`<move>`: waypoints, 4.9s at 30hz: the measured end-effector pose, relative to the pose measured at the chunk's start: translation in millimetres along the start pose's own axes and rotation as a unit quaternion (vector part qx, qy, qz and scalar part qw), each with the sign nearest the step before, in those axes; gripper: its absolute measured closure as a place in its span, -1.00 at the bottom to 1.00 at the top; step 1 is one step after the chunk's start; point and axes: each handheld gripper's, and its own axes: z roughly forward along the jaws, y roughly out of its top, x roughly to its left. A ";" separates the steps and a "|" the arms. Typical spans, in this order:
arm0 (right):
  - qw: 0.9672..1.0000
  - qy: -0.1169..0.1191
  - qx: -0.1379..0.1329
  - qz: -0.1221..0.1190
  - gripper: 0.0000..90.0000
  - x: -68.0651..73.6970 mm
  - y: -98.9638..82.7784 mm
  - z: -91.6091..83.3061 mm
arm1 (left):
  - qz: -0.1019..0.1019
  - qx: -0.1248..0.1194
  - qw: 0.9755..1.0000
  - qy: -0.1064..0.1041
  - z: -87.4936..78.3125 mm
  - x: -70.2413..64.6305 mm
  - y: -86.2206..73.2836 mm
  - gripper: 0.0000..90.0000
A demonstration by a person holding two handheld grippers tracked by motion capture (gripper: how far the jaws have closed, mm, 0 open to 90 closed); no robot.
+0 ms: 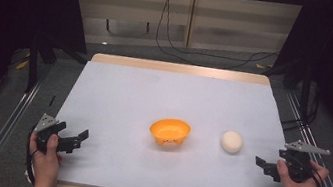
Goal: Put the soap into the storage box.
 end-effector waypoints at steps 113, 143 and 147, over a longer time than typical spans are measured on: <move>0.996 0.048 0.074 -0.013 -0.48 64.7 75.2 70.5 | -0.001 0.006 1.000 -0.002 0.2 1.9 0.5 -0.98; 0.995 0.071 0.054 -0.033 -0.47 86.3 93.8 65.2 | -0.002 0.007 1.000 0.000 0.2 1.5 0.5 -0.98; 0.995 0.074 0.050 -0.034 -0.47 88.8 95.4 65.0 | -0.001 0.006 1.000 0.000 0.1 1.7 0.4 -0.98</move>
